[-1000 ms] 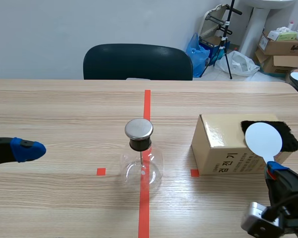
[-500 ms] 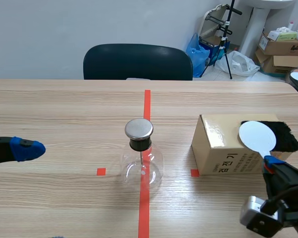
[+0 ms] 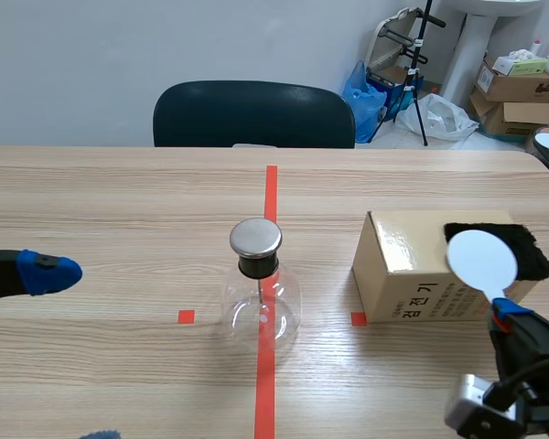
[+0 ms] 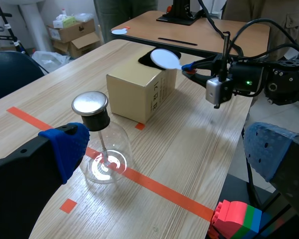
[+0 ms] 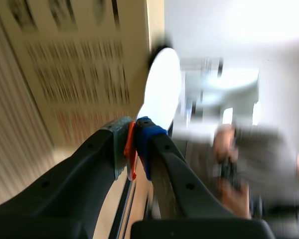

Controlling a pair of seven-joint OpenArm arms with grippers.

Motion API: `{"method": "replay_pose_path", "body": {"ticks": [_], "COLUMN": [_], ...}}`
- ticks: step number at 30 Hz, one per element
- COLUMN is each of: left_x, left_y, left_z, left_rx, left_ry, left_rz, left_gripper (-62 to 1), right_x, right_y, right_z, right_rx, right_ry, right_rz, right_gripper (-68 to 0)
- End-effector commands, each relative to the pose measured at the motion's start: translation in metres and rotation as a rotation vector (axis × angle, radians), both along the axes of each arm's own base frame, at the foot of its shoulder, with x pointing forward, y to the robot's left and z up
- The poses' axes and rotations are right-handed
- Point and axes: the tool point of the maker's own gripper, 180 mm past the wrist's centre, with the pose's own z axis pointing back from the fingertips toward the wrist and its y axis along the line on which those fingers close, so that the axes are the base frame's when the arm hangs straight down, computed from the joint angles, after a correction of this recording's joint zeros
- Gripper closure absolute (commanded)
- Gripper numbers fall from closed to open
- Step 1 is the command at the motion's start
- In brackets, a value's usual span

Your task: Do the electroscope experiment

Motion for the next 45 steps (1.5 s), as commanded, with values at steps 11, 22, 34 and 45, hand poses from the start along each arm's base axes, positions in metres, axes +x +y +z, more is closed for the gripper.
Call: {"method": "replay_pose_path", "body": {"ticks": [11,22,34,45], "left_x": [0.002,0.003,0.005,0.005], "left_y": [-0.002,-0.001,-0.001,-0.001], "left_z": [0.007,0.007,0.008,0.008], "left_rx": [-0.03,-0.027,-0.025,-0.025], "left_ry": [-0.015,-0.022,-0.027,-0.027], "left_rz": [0.004,0.01,0.01,0.01], "left_gripper": [-62.3,-62.3,-62.3,-62.3], "right_x": [0.01,0.009,0.013,0.01], "right_y": [-0.045,-0.004,-0.021,-0.037], "right_z": [0.006,-0.003,0.007,0.003], "right_rx": [-0.001,0.001,-0.003,-0.021], "right_ry": [-0.019,0.04,-0.021,-0.011], "right_rz": [-0.262,-0.028,-0.142,-0.251], "right_gripper": [-1.0,-1.0,-1.0,-1.0]}}
